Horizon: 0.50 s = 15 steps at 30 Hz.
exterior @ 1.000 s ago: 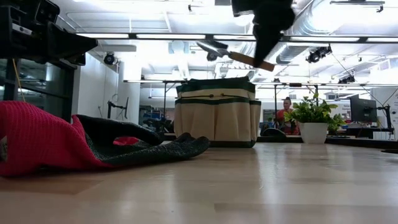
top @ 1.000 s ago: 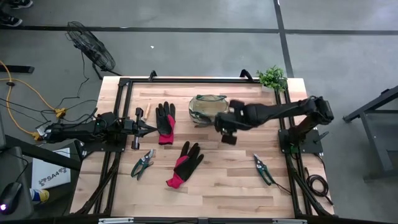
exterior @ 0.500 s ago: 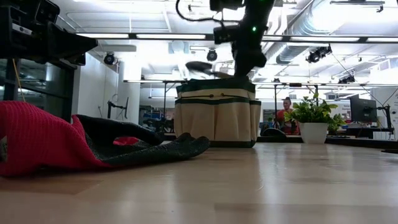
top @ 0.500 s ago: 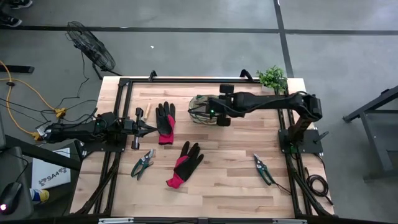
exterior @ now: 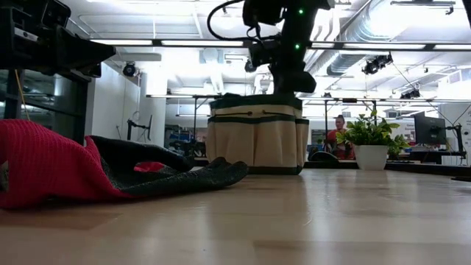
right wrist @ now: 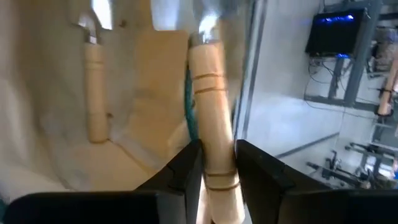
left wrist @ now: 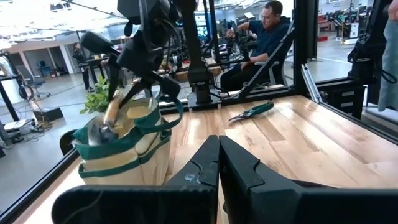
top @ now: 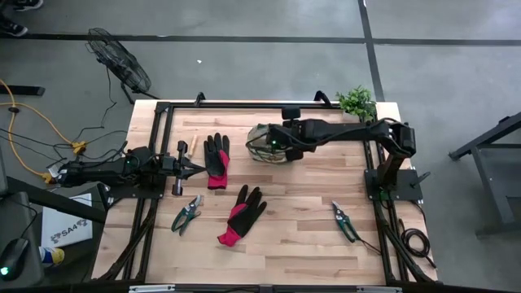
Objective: Pick & Place Garden tools in Gardening bag
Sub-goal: Put the brown trowel into the gardening bag
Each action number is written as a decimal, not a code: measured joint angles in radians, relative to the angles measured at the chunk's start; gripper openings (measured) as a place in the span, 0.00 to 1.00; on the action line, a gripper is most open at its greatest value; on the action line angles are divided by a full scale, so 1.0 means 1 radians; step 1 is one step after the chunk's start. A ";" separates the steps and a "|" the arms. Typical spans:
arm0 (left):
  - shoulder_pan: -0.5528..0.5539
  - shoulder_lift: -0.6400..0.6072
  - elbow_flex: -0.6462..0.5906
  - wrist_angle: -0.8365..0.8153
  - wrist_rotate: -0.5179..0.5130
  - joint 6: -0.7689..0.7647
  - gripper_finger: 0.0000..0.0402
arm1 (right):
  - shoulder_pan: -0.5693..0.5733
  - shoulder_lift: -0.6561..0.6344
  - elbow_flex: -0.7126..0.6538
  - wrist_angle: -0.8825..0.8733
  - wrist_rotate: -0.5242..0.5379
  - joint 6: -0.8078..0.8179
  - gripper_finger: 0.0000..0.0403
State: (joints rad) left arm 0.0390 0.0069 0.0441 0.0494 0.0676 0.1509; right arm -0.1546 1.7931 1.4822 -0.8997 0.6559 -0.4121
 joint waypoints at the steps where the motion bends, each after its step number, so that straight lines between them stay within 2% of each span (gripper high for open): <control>1: 0.000 0.000 0.000 0.000 0.000 0.000 0.00 | -0.001 0.000 0.000 0.000 -0.008 0.000 0.22; 7: 0.000 0.000 0.000 0.000 0.000 0.000 0.00 | 0.004 0.000 0.000 0.002 -0.026 -0.001 0.19; 15: 0.000 0.000 0.000 0.000 0.000 0.000 0.00 | 0.012 -0.015 0.000 0.049 -0.034 -0.004 0.19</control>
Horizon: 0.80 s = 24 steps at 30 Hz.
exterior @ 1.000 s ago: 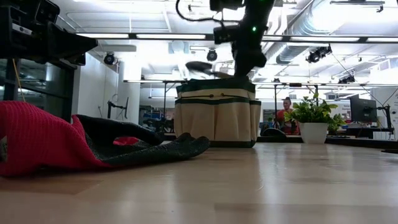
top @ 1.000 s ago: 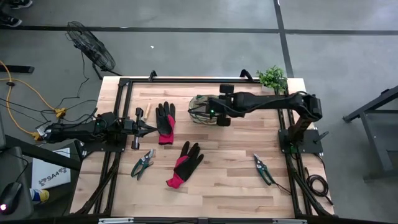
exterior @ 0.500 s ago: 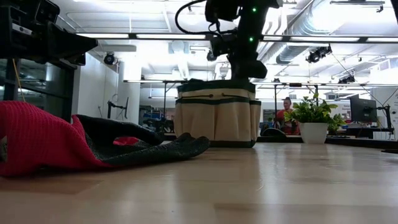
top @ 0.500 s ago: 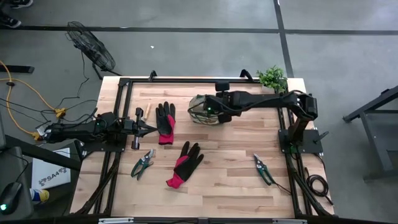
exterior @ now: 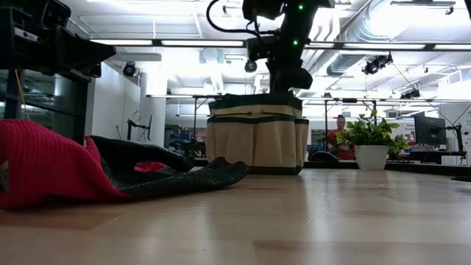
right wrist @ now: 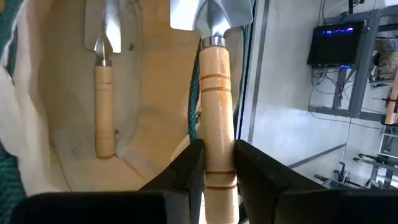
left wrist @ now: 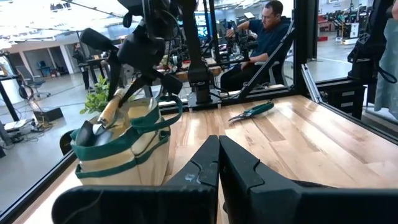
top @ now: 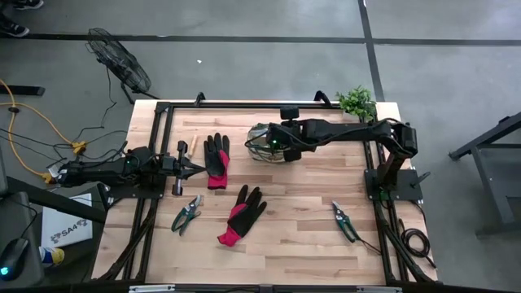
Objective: Pick & Place Garden tools in Gardening bag
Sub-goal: Put the brown trowel into the gardening bag
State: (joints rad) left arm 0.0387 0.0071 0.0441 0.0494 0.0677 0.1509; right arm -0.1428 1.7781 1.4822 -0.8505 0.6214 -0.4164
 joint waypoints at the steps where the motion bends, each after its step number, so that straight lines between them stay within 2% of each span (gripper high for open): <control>1: 0.000 0.000 0.000 0.000 0.000 0.000 0.00 | 0.002 -0.002 0.000 0.000 -0.005 0.000 0.19; 10: 0.000 0.000 0.000 0.000 0.000 0.000 0.00 | 0.033 -0.022 0.000 -0.011 -0.083 0.045 0.18; 18: 0.000 0.000 0.000 0.000 0.000 0.000 0.00 | 0.022 -0.030 0.000 -0.013 -0.107 0.092 0.21; 24: 0.000 0.000 0.000 0.000 0.000 0.000 0.00 | 0.017 -0.030 0.000 -0.012 -0.236 0.144 0.25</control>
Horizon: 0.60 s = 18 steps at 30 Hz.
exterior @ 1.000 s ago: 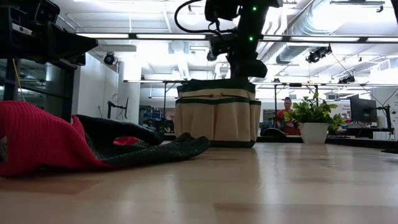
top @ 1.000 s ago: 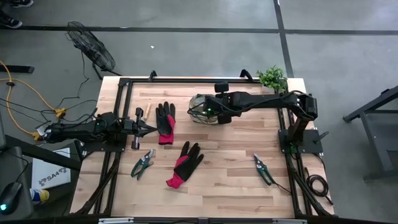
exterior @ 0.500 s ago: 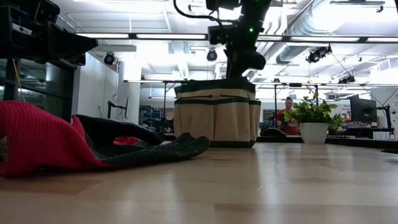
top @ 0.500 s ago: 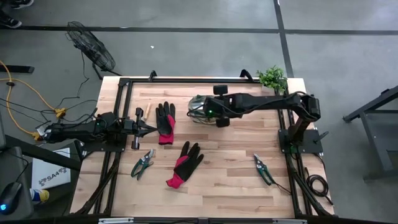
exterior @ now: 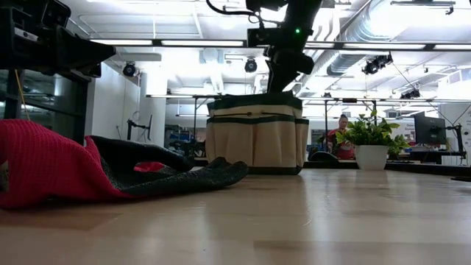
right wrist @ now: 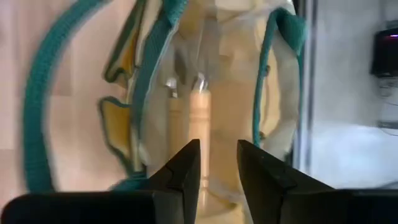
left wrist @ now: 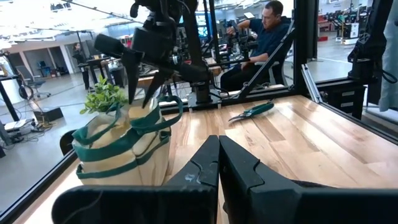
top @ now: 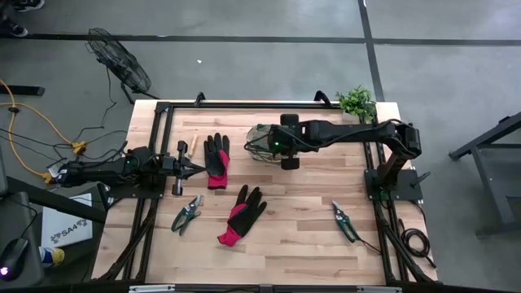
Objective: Pick & Place Garden tools in Gardening bag
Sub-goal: Put the brown trowel into the gardening bag, then put the right green shear scissors into the gardening bag
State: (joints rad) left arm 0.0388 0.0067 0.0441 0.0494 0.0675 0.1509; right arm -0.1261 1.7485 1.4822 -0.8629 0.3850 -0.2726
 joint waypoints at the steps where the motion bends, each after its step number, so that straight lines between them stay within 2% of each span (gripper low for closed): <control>1: 0.000 0.000 0.000 0.000 0.000 0.000 0.00 | 0.000 0.000 0.000 0.000 -0.011 0.009 0.26; 11: 0.000 0.000 0.000 0.000 0.000 0.000 0.00 | 0.002 -0.032 0.000 -0.025 -0.016 0.119 0.41; 18: 0.000 0.000 0.000 0.000 0.000 0.000 0.00 | 0.035 -0.080 0.000 -0.038 -0.014 0.176 0.46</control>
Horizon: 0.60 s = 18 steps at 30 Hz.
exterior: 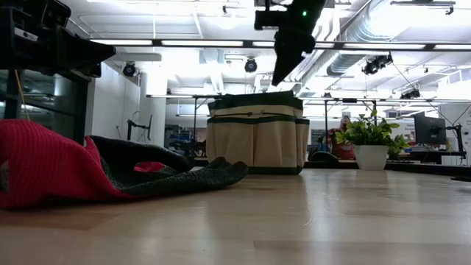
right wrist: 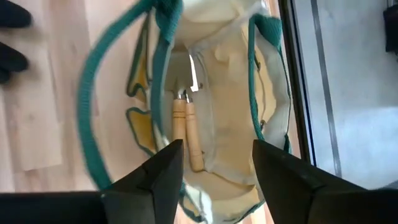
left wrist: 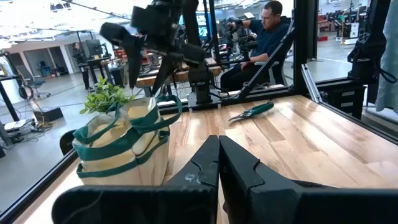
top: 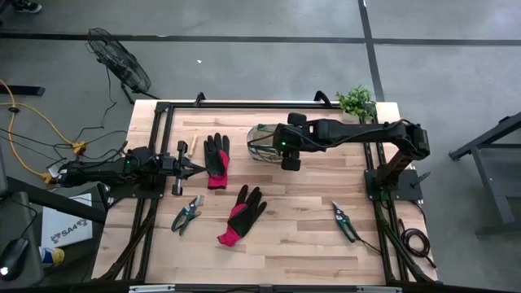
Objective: Pick & Place Garden tools in Gardening bag
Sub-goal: Put the right green shear scissors into the gardening bag
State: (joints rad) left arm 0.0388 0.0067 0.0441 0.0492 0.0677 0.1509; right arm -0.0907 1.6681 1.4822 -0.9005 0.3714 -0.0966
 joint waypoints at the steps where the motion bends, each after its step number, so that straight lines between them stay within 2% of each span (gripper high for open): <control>1: 0.000 0.000 0.000 0.000 0.000 0.000 0.00 | 0.009 -0.007 0.000 0.000 0.002 0.008 0.46; 4: 0.000 0.000 0.000 0.000 0.000 0.000 0.00 | 0.038 -0.020 0.000 -0.031 0.015 0.073 0.46; 8: 0.000 0.000 0.000 0.000 0.000 0.000 0.00 | 0.074 -0.033 0.000 -0.129 0.010 0.251 0.46; 18: 0.000 0.000 0.000 0.000 0.000 0.000 0.00 | 0.165 -0.061 0.000 -0.303 -0.117 0.642 0.46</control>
State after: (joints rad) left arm 0.0387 0.0071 0.0441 0.0491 0.0677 0.1509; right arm 0.0740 1.6070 1.4822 -1.2039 0.2542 0.5455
